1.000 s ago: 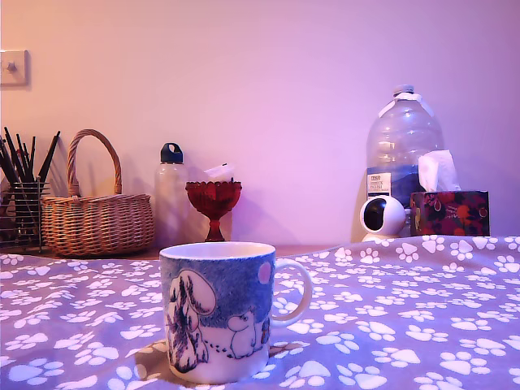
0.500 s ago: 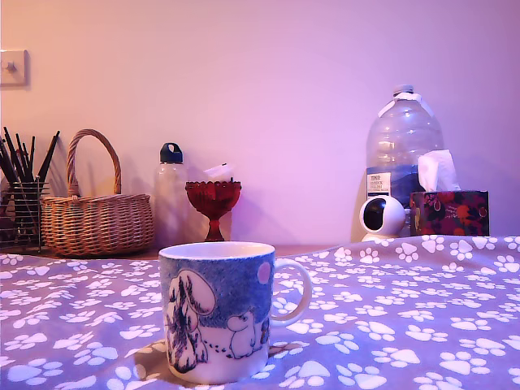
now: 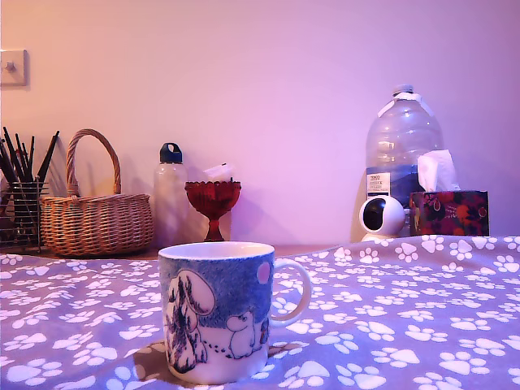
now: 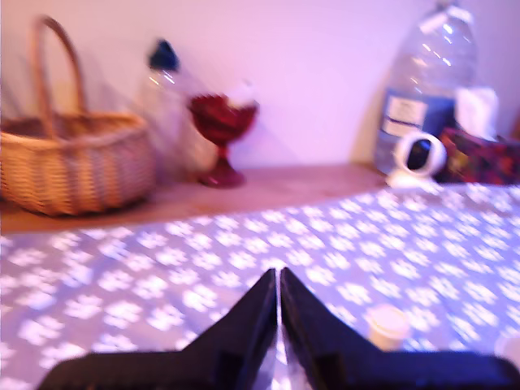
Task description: Pick the coffee capsule and then drop it inside the coffee cup in front of you
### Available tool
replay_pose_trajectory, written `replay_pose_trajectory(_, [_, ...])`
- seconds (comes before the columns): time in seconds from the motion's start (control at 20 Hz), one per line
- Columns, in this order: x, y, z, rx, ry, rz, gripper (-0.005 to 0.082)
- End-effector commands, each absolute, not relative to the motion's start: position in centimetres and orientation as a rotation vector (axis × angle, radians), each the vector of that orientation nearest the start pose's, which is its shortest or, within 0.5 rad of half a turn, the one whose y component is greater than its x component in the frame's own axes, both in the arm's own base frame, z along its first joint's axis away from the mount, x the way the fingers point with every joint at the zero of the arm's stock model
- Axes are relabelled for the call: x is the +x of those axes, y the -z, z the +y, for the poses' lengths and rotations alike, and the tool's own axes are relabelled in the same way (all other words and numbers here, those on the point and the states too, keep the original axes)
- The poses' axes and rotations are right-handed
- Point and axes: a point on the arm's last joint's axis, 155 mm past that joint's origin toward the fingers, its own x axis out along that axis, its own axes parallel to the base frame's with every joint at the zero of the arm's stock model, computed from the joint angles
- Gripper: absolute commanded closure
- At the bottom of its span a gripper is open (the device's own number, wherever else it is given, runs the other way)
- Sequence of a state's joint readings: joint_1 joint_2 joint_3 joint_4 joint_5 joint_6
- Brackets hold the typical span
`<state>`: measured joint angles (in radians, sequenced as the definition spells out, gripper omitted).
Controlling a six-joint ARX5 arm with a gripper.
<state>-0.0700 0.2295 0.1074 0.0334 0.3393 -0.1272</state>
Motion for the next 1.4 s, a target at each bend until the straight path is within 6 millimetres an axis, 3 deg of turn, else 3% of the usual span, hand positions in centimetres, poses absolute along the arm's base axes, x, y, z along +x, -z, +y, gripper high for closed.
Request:
replay_pose_trajectory(0.0, [25.1, -16.4, -8.3, -0.12, 0.42, 0.149, 0.079])
replay_pose_trajectory(0.45, [25.1, -12.1, -10.4, -0.088, 0.504, 0.32, 0.0752])
replay_pose_trajectory(0.5, [25.1, -12.0, -10.6, -0.09, 0.519, 0.327, 0.0679])
replay_pose_trajectory(0.65, [25.2, -12.0, -11.2, -0.115, 0.543, 0.332, 0.0252])
replay_pose_trajectory(0.7, [25.3, -11.7, -11.2, -0.11, 0.545, 0.339, 0.0173])
replay_pose_trajectory(1.35, [25.2, -10.6, -14.4, 0.051, 0.705, 0.318, 0.0165])
